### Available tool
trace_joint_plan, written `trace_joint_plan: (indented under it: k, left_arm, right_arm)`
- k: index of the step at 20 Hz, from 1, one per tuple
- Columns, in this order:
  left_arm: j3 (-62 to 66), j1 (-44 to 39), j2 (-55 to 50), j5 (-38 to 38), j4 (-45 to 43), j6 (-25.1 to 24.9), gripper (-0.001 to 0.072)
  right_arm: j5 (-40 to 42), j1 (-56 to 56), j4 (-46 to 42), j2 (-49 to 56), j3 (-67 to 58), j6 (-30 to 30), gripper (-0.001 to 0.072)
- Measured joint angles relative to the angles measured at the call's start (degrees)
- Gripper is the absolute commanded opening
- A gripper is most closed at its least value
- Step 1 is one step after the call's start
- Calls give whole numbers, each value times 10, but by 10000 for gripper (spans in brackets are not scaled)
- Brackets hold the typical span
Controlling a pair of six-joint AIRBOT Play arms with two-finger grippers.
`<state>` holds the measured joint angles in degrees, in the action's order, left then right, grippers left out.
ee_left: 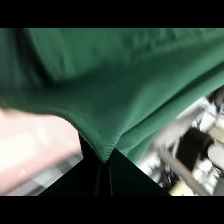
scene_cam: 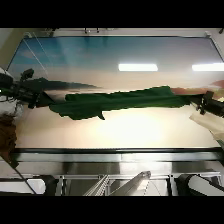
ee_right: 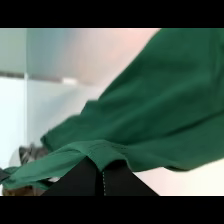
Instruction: Fold the shirts.
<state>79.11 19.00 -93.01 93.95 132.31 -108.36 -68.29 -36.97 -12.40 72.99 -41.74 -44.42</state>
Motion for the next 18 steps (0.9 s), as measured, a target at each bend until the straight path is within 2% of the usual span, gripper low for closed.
trace_joint_plan:
  k: [8,9,10,11,12,13,14,16,17,18]
  left_arm:
    - [199,-45,-203,-38,-11,74,3]
    - [210,-46,-220,-38,-13,81,6]
    - [218,-47,-233,-38,-13,85,44]
    - [224,-48,-244,-37,-13,88,235]
    - [228,-48,-252,-33,-13,90,313]
    - [231,-48,-259,-30,-13,94,313]
    - [233,-48,-262,-27,-13,94,335]
    - [236,-49,-261,-19,-8,96,720]
    - [236,-49,-256,-14,-6,99,716]
    - [237,-47,-247,-9,-4,98,716]
  right_arm:
    - [131,108,41,208,-140,47,28]
    - [137,118,41,229,-154,50,28]
    - [142,125,41,244,-163,51,28]
    - [145,130,40,257,-170,51,29]
    - [148,133,36,265,-175,50,75]
    - [149,135,29,271,-179,46,330]
    - [148,135,22,273,-182,40,403]
    - [129,131,8,270,-188,35,403]
    - [114,125,-7,262,-194,28,414]
    - [103,118,-30,252,-202,16,548]
